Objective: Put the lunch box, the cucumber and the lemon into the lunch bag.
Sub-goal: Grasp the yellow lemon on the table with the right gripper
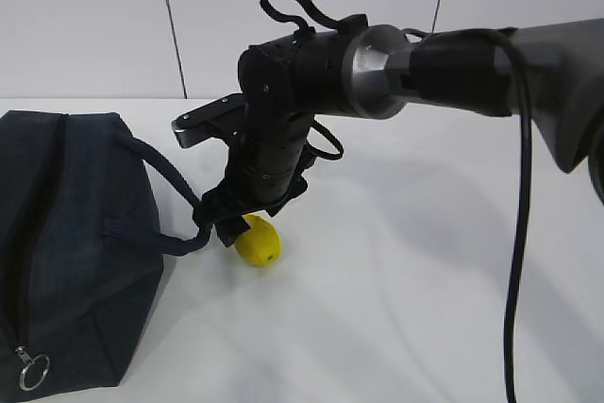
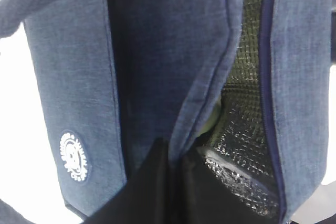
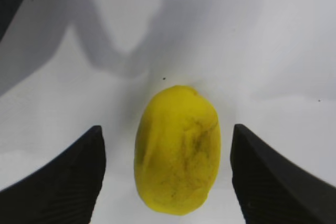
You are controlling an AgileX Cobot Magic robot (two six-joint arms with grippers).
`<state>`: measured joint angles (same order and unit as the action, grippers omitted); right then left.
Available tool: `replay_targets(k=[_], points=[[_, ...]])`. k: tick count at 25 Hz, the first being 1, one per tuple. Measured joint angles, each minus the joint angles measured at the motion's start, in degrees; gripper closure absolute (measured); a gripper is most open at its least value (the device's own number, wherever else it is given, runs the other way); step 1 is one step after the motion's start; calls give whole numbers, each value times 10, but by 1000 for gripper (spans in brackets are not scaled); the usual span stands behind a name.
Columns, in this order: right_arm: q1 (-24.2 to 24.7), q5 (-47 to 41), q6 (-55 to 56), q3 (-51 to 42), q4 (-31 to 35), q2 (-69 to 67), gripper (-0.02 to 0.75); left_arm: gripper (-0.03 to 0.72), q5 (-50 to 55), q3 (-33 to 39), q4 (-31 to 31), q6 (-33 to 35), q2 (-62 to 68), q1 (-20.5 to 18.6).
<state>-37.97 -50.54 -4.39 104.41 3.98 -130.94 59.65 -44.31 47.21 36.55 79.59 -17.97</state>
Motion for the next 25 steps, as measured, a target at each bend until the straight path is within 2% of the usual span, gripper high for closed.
replay_targets(k=[25], points=[[0,-6,-3,1,-12,-11,193,681,-1,0,-3,0,0,0]])
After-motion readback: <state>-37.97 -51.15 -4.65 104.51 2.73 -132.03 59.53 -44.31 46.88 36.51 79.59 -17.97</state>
